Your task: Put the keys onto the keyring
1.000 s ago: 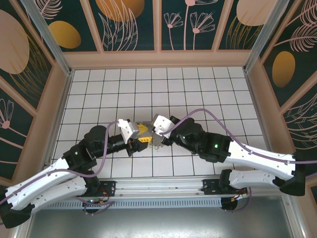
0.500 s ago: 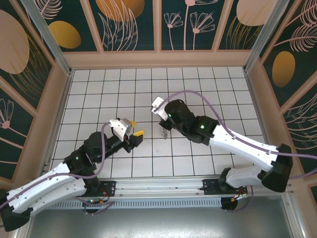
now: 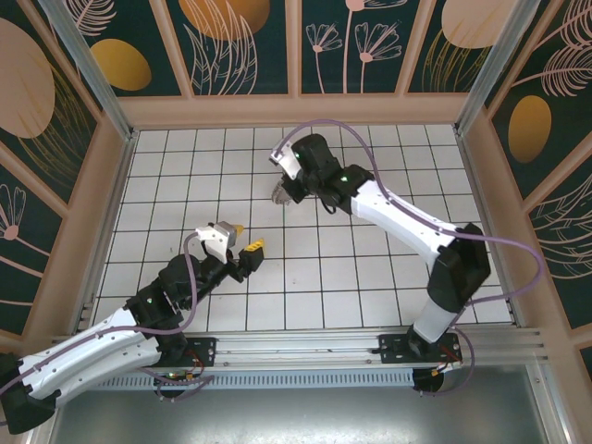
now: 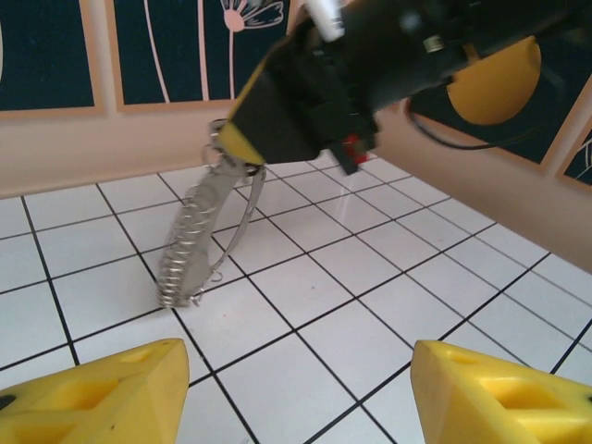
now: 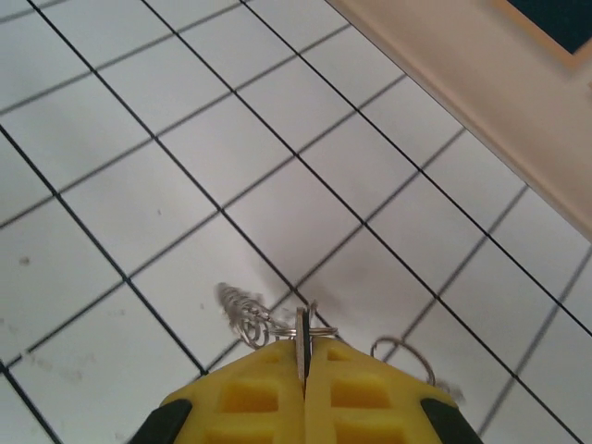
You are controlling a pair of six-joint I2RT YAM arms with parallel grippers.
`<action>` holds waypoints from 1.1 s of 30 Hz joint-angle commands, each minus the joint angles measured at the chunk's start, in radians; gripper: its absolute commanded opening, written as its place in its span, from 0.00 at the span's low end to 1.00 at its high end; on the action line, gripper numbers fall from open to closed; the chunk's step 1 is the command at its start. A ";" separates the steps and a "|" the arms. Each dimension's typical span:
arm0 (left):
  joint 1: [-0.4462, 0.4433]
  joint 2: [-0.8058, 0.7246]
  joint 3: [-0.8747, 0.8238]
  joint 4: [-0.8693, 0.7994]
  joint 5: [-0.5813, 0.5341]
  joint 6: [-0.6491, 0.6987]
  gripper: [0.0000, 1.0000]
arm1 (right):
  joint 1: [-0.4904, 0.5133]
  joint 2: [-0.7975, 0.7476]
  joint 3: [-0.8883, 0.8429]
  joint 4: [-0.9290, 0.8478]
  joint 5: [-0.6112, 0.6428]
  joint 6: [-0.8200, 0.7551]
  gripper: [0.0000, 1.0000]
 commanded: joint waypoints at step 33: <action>-0.005 0.006 -0.022 0.071 0.008 -0.026 0.68 | 0.001 -0.151 -0.776 0.465 -0.250 0.527 0.00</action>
